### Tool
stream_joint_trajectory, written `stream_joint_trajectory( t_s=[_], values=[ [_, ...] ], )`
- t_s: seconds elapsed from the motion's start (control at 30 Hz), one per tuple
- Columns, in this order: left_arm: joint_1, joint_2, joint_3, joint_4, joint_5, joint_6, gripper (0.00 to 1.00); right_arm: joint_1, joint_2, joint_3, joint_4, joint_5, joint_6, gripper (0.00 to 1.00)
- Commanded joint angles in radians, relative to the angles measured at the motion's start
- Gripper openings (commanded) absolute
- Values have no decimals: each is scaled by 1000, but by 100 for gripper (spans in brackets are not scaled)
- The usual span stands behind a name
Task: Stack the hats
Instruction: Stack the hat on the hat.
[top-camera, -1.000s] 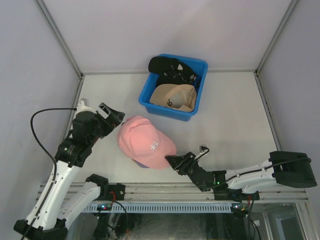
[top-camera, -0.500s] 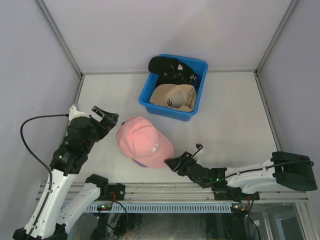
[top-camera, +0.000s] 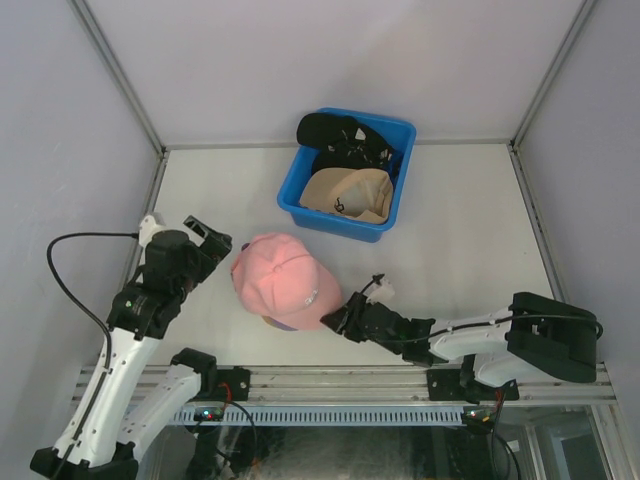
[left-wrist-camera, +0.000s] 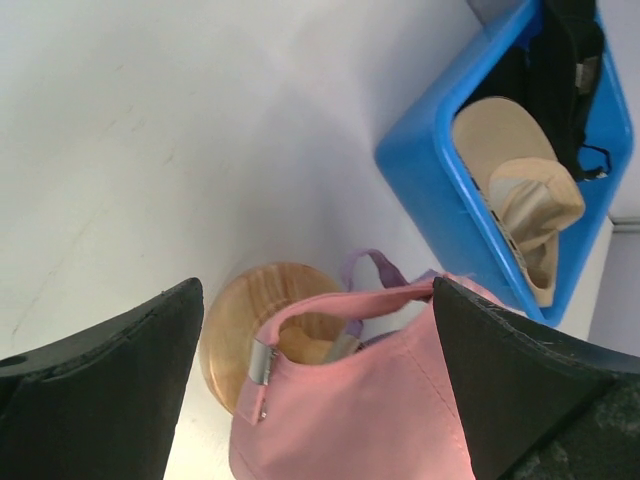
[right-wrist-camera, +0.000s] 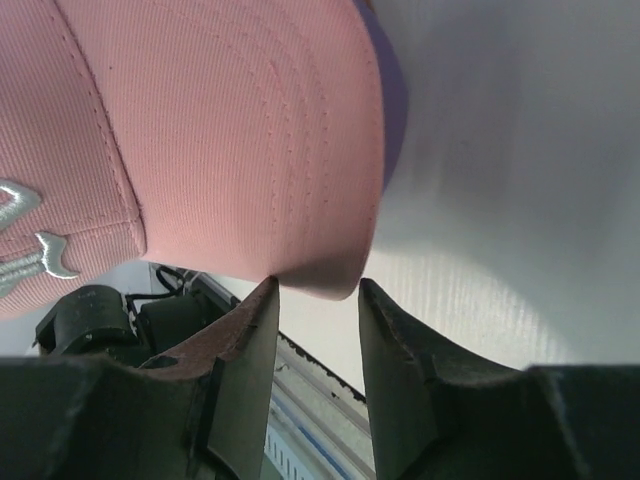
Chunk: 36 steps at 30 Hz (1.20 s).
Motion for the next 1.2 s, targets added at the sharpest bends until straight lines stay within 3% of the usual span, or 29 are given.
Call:
stream_joint_trajectory(
  t_s=[0.0, 0.2, 0.73, 0.93, 1.17],
  values=[
    [63, 8, -51, 7, 9, -15, 100, -35, 19, 45, 28, -102, -36, 37],
    [167, 2, -158, 78, 125, -51, 100, -141, 16, 50, 9, -169, -64, 37],
    [262, 34, -264, 184, 196, -140, 100, -403, 148, 205, -8, -384, -189, 36],
    [285, 26, -266, 204, 204, -142, 100, -418, 127, 218, -19, -427, -198, 36],
    [318, 29, -272, 210, 199, -155, 100, -401, -45, 216, -209, -357, -242, 36]
  ],
)
